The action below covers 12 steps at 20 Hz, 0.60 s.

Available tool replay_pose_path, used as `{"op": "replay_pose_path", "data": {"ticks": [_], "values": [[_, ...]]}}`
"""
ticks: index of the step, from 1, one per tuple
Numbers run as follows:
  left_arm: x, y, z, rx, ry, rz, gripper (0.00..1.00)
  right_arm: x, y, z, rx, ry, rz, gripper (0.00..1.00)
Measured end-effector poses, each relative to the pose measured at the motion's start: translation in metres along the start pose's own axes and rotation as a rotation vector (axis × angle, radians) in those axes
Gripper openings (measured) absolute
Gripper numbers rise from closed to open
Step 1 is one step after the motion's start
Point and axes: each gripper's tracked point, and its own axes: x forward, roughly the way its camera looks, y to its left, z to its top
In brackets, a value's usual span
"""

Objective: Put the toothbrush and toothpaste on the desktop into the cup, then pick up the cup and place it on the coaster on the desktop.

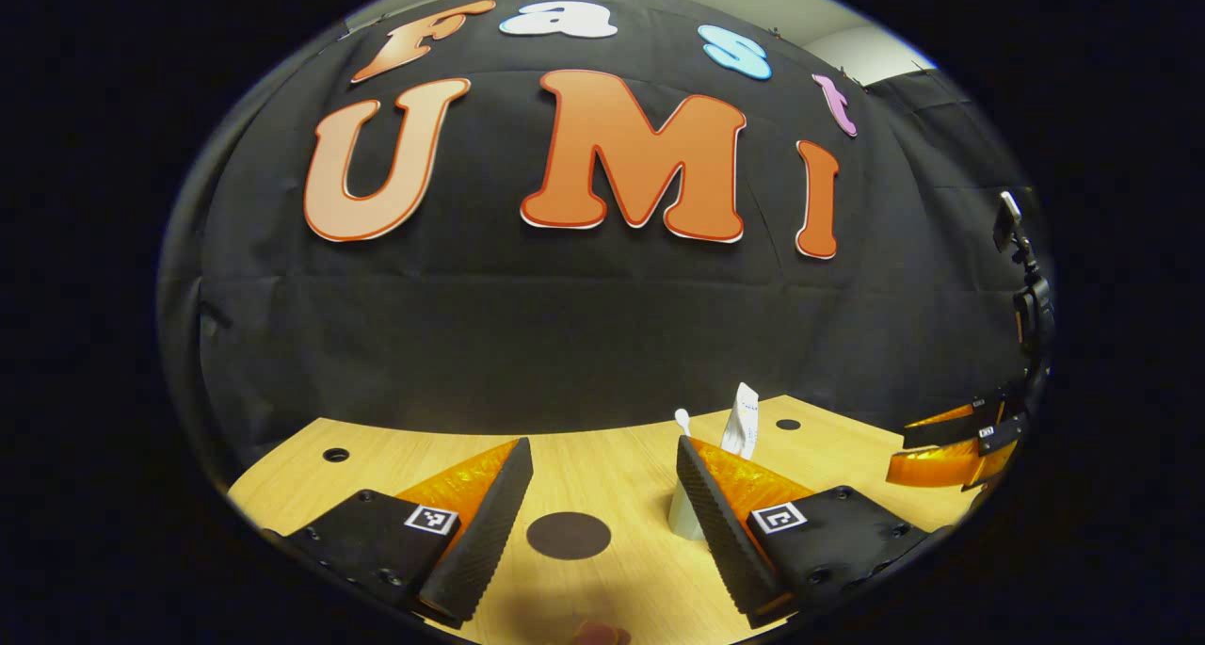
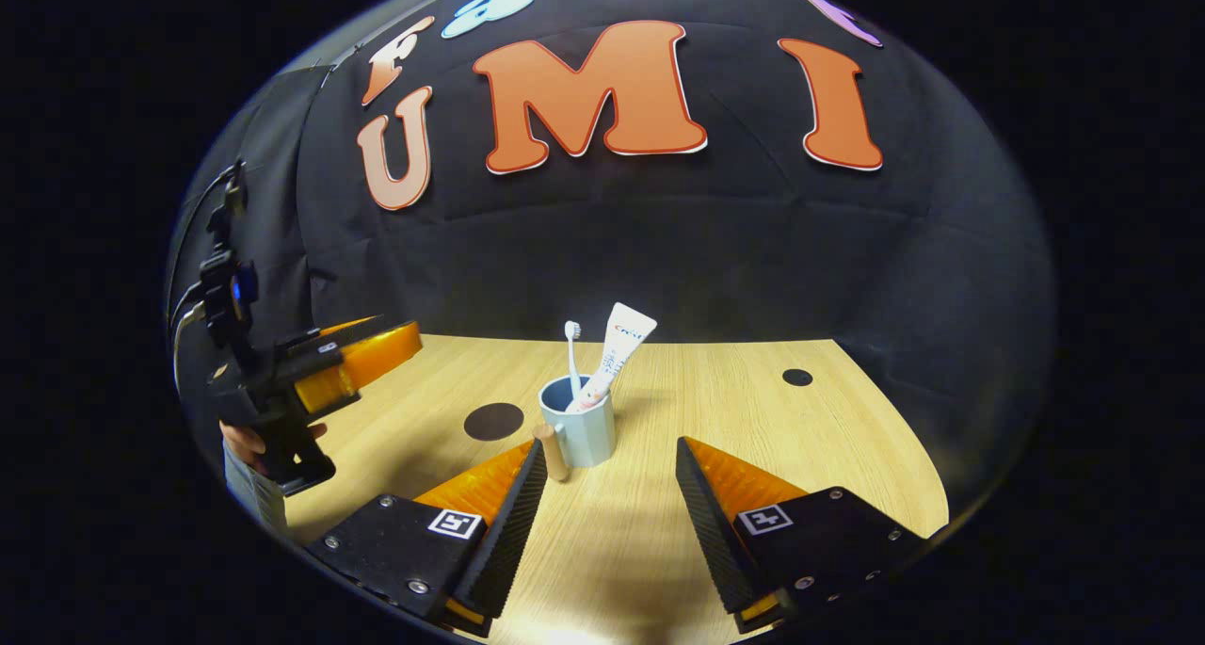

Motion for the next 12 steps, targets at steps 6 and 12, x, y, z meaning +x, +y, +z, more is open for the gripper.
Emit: {"op": "replay_pose_path", "data": {"ticks": [6, 12], "values": [[-0.042, 0.040, 0.005, 0.035, -0.013, 0.077, 0.97, 0.023, 0.022, 0.018, 0.031, 0.103, 0.020, 0.84], [-0.074, 0.066, -0.001, 0.026, -0.016, 0.116, 0.97, 0.057, 0.043, 0.010, 0.043, 0.274, -0.009, 0.83]]}}
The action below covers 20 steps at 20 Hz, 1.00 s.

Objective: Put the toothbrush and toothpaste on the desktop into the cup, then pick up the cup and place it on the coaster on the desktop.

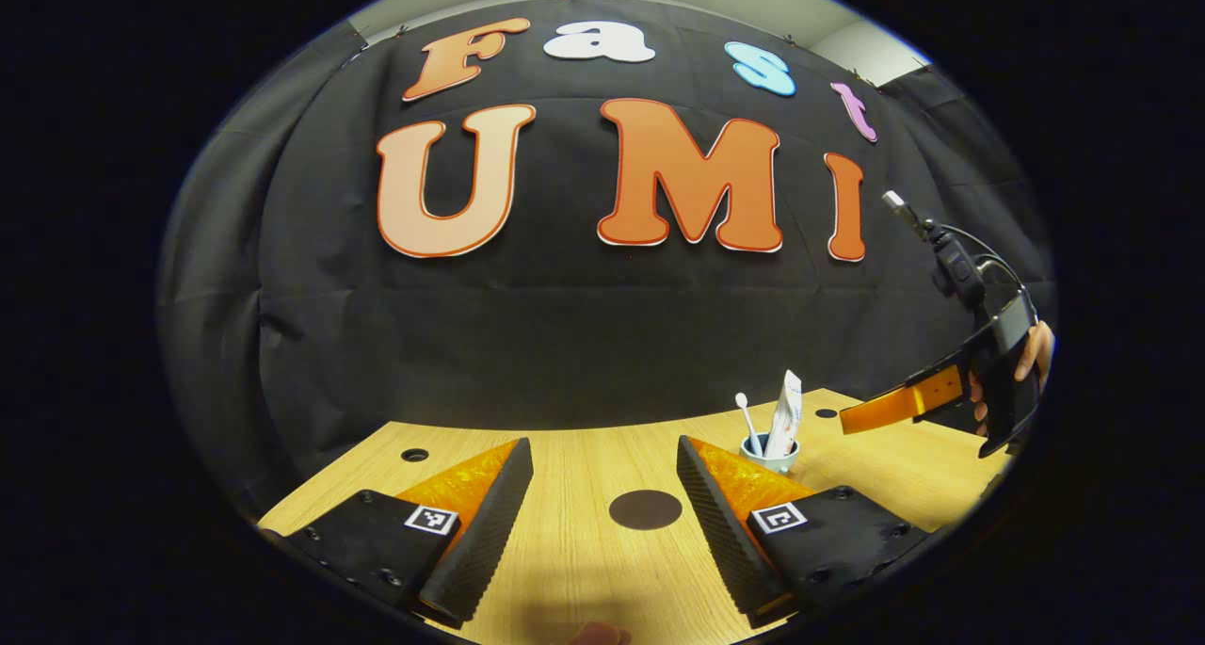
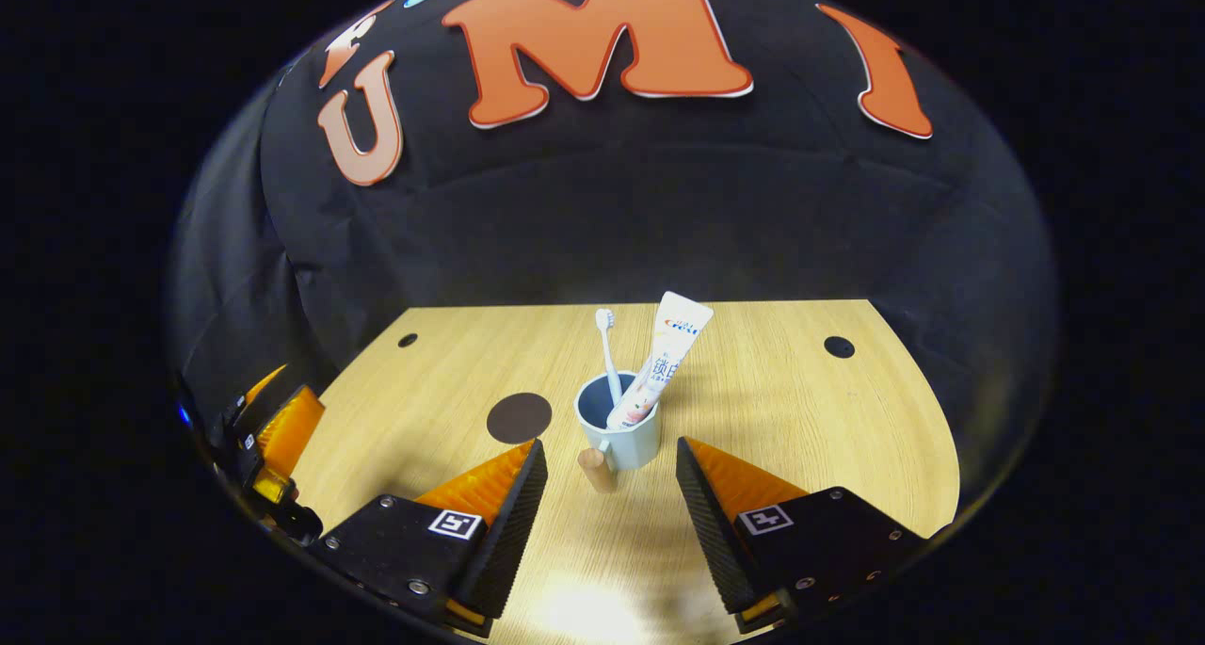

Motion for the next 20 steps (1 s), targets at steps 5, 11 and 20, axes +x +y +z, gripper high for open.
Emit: {"op": "replay_pose_path", "data": {"ticks": [5, 11, 20], "values": [[-0.018, 0.029, -0.007, 0.037, -0.006, 0.049, 0.97, 0.032, 0.008, -0.007, -0.010, 0.148, -0.048, 0.84], [-0.034, 0.045, -0.018, 0.003, 0.005, 0.071, 0.97, 0.072, 0.017, -0.033, -0.027, 0.306, -0.095, 0.84], [-0.047, 0.053, -0.042, -0.019, 0.045, 0.082, 0.97, 0.122, 0.005, -0.075, 0.035, 0.465, -0.194, 0.80]]}}
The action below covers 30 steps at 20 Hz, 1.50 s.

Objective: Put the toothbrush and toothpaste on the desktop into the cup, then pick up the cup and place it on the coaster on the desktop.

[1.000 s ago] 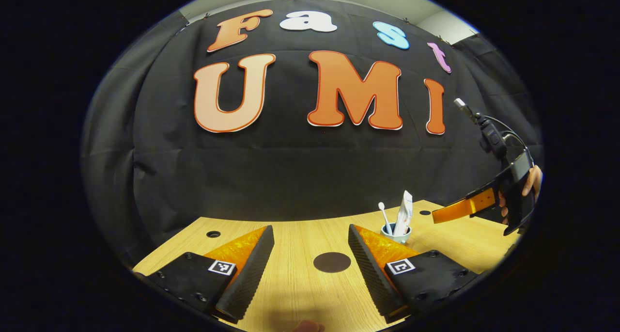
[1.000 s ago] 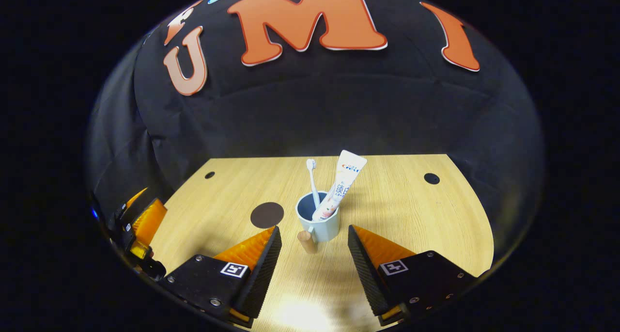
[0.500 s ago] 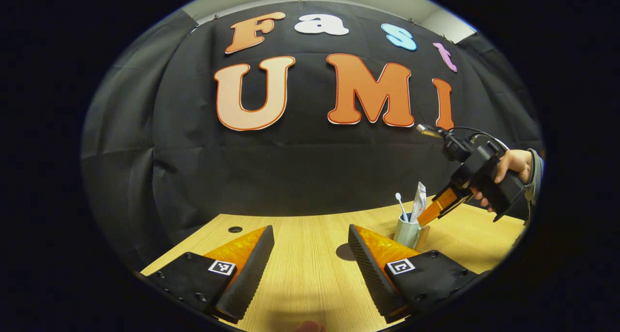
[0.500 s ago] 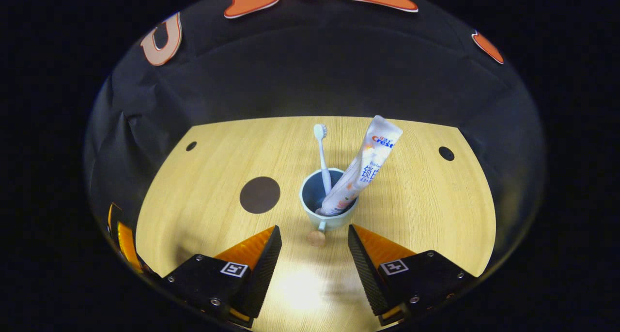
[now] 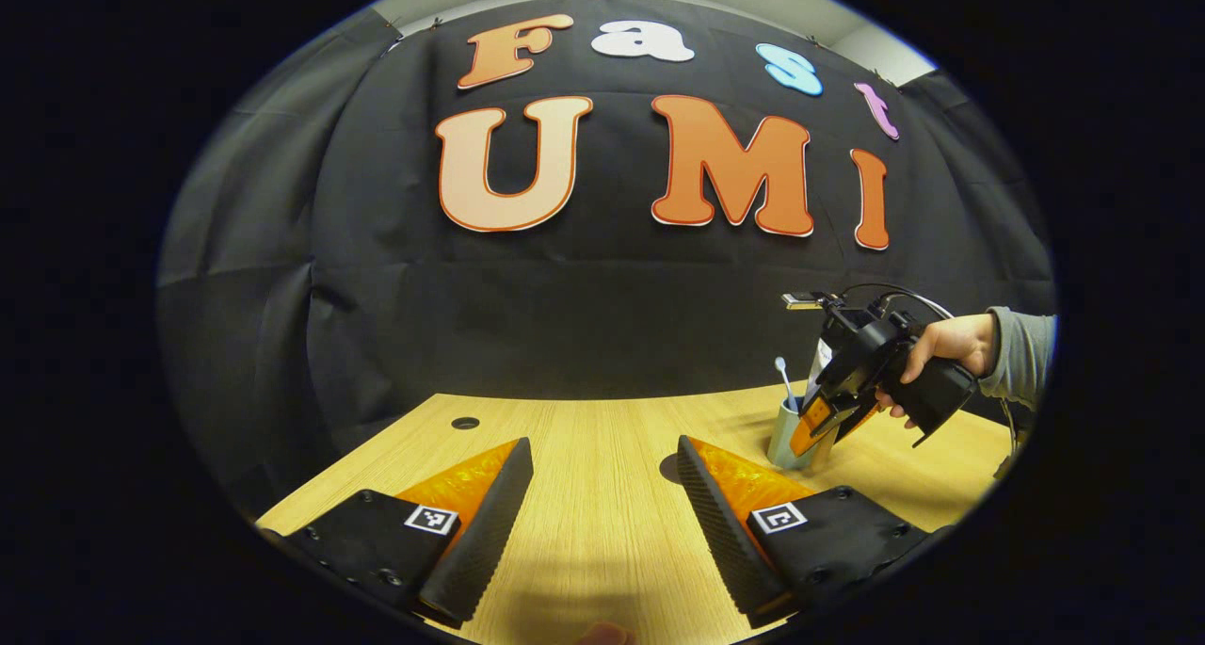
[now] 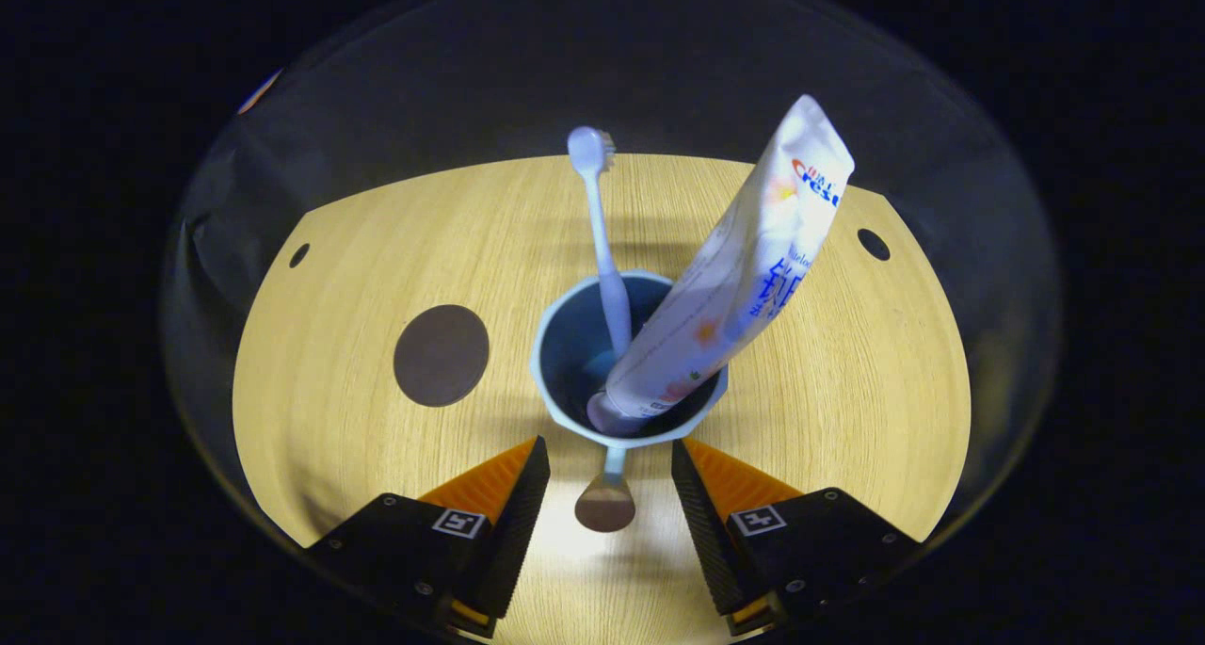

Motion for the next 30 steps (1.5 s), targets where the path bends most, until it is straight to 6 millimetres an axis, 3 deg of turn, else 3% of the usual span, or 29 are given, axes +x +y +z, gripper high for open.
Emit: {"op": "replay_pose_path", "data": {"ticks": [3, 4, 5, 6, 8, 9, 10, 17, 22, 30], "values": [[0.000, 0.003, -0.006, -0.012, 0.013, 0.000, 0.97, 0.008, -0.007, -0.003, 0.003, 0.024, -0.031, 0.63], [-0.001, 0.003, -0.009, -0.018, 0.021, -0.001, 0.97, 0.003, -0.005, -0.003, 0.000, 0.027, -0.021, 0.50], [-0.002, 0.002, -0.012, -0.024, 0.028, -0.001, 0.97, 0.008, -0.007, -0.003, 0.008, 0.031, -0.015, 0.45], [-0.002, 0.002, -0.014, -0.028, 0.035, 0.001, 0.97, 0.010, -0.007, -0.001, 0.007, 0.027, -0.014, 0.29], [-0.005, 0.002, -0.016, -0.035, 0.042, 0.006, 0.97, 0.009, -0.005, -0.001, -0.006, 0.014, -0.016, 0.28], [-0.007, 0.001, -0.016, -0.034, 0.046, 0.005, 0.97, 0.009, -0.007, -0.001, -0.011, 0.007, -0.017, 0.22], [-0.008, 0.000, -0.015, -0.027, 0.045, 0.010, 0.97, 0.010, -0.007, 0.000, -0.022, 0.003, -0.019, 0.27], [-0.013, -0.012, -0.006, 0.029, 0.027, 0.010, 0.97, 0.011, -0.008, 0.003, -0.045, -0.023, -0.012, 0.25], [-0.010, -0.020, -0.011, 0.019, 0.036, -0.015, 0.97, 0.010, -0.008, 0.005, -0.059, -0.030, 0.004, 0.25], [-0.010, -0.014, -0.014, 0.010, 0.043, -0.013, 0.97, 0.013, -0.006, 0.009, -0.082, -0.083, 0.042, 0.24]]}}
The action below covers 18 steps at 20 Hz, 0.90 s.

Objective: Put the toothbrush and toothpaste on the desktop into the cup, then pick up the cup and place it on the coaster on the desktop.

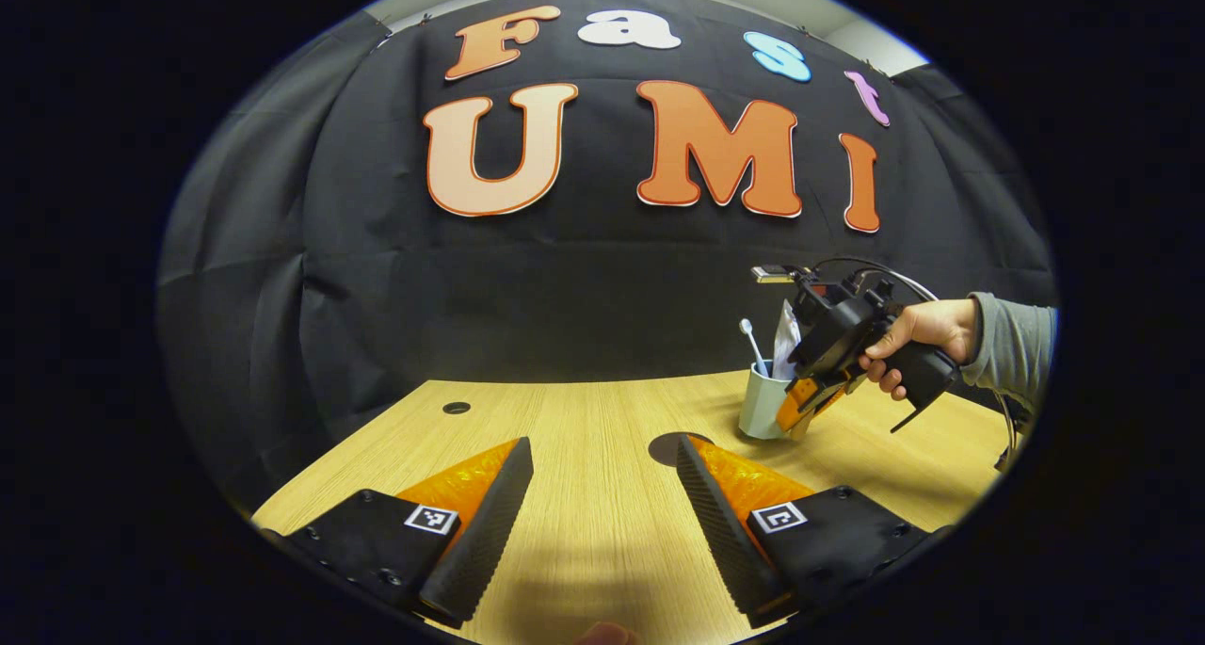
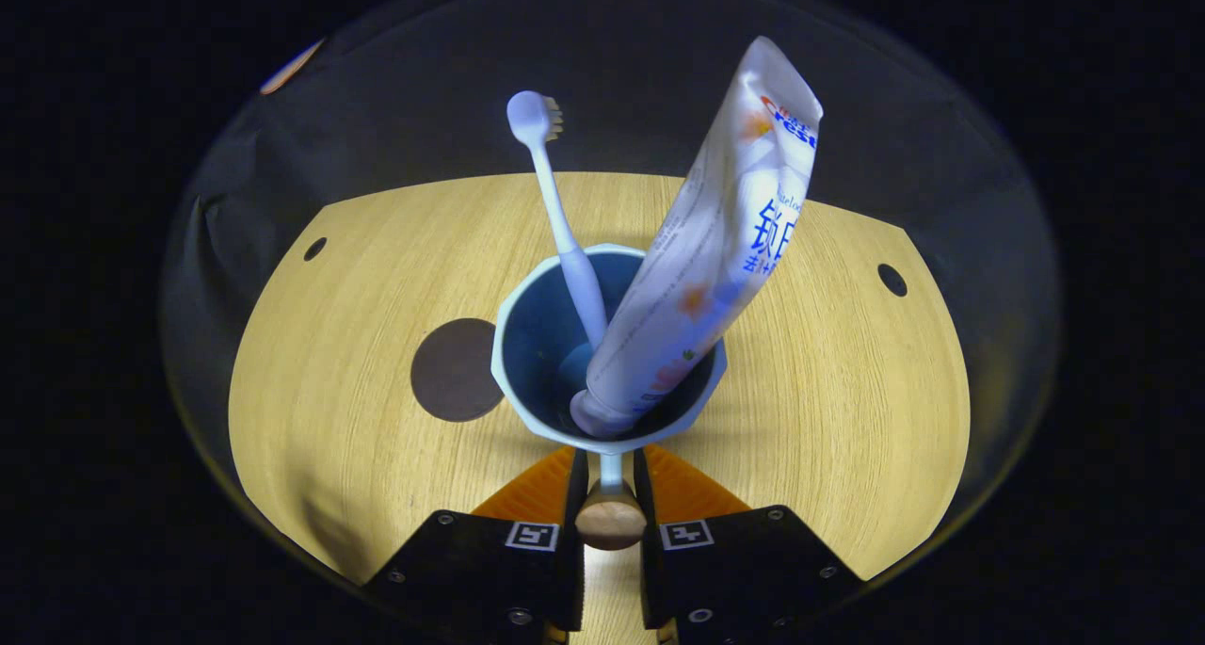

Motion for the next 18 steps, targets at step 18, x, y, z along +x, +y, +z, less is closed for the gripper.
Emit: {"op": "replay_pose_path", "data": {"ticks": [18], "values": [[-0.018, 0.034, -0.025, -0.049, 0.037, 0.057, 0.97, 0.004, 0.000, 0.004, -0.163, 0.011, 0.052, 0.24]]}}
